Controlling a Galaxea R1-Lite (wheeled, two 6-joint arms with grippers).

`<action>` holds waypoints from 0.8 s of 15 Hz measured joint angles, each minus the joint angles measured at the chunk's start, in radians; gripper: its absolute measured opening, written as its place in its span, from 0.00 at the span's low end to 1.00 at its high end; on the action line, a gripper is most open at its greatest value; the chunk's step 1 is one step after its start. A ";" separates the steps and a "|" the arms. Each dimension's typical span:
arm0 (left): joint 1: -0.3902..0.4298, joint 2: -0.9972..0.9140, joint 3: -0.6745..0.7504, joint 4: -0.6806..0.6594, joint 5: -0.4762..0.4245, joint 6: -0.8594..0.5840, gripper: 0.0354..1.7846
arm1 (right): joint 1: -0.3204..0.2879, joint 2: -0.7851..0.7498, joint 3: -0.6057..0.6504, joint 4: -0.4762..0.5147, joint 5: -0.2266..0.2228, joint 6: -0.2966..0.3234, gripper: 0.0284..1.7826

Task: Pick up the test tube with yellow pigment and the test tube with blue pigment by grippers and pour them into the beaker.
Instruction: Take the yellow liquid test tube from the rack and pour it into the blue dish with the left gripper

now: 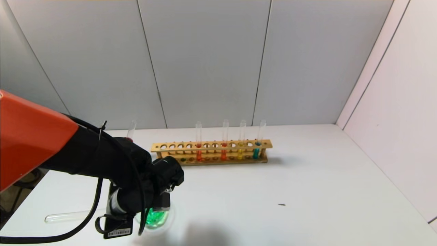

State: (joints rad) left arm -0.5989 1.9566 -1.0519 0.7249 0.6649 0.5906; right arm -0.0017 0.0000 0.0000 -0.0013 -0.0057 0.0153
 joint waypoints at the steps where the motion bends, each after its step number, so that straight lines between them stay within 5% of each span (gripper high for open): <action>1: -0.002 0.014 -0.022 0.018 0.002 0.000 0.17 | 0.000 0.000 0.000 0.000 0.000 0.000 0.95; 12: -0.017 0.117 -0.146 0.140 0.042 -0.001 0.17 | 0.000 0.000 0.000 0.000 0.000 0.000 0.95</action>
State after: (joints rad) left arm -0.6162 2.0738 -1.1979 0.8649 0.7072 0.5894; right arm -0.0017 0.0000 0.0000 -0.0013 -0.0062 0.0149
